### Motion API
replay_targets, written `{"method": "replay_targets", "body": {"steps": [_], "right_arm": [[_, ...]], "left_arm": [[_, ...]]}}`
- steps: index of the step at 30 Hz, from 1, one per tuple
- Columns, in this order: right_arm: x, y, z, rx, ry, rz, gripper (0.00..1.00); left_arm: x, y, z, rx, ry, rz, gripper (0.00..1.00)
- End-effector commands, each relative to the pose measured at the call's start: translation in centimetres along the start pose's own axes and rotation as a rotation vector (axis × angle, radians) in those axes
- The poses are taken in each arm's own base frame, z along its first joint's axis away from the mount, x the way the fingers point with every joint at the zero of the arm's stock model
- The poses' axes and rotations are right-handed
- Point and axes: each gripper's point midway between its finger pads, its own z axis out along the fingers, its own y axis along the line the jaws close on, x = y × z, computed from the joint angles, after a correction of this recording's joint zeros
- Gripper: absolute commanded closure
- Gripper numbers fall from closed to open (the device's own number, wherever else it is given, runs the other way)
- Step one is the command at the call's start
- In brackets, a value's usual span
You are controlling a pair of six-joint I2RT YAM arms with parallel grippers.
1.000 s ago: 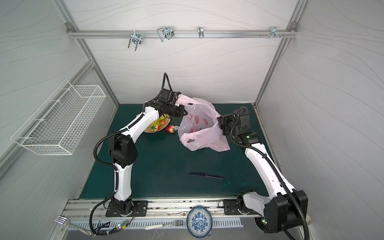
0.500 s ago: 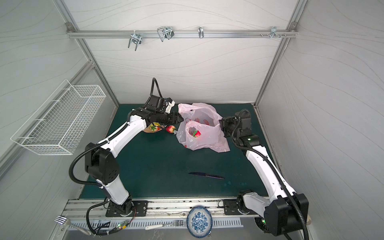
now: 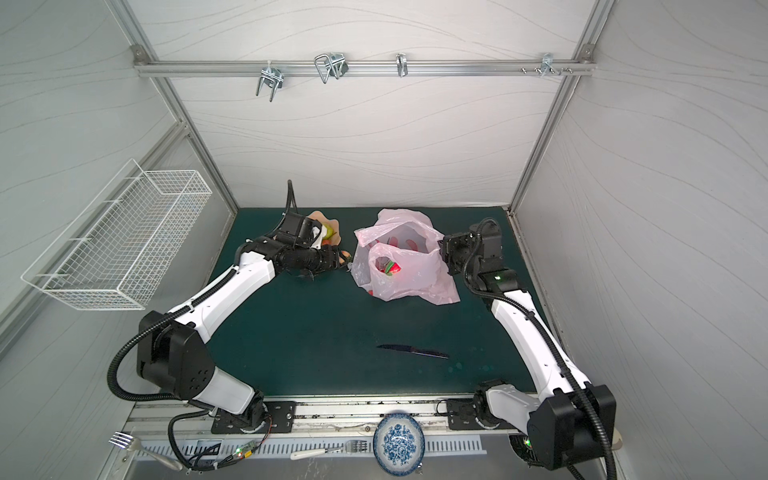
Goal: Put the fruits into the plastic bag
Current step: 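Lower the left gripper onto the red strawberry beside the bowl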
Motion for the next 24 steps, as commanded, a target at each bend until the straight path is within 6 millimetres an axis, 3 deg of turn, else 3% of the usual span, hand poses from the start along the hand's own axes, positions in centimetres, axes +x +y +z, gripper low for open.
{"method": "replay_targets", "body": {"steps": [1, 14, 24], "right_arm": [[-0.4, 0.8, -0.3, -0.023, -0.013, 0.005, 1.0], [-0.3, 0.8, -0.1, -0.034, -0.007, 0.004, 1.0], [0.0, 0.5, 0.1, -0.042, 0.015, 0.004, 1.0]], "left_arm": [[-2.2, 1.8, -0.5, -0.095, -0.07, -0.186, 0.29], [-4.2, 3.4, 6.9, -0.27, 0.036, -0.457, 0.27], [-5.7, 5.1, 11.4, -0.346, 0.006, -0.586, 0.27]]}}
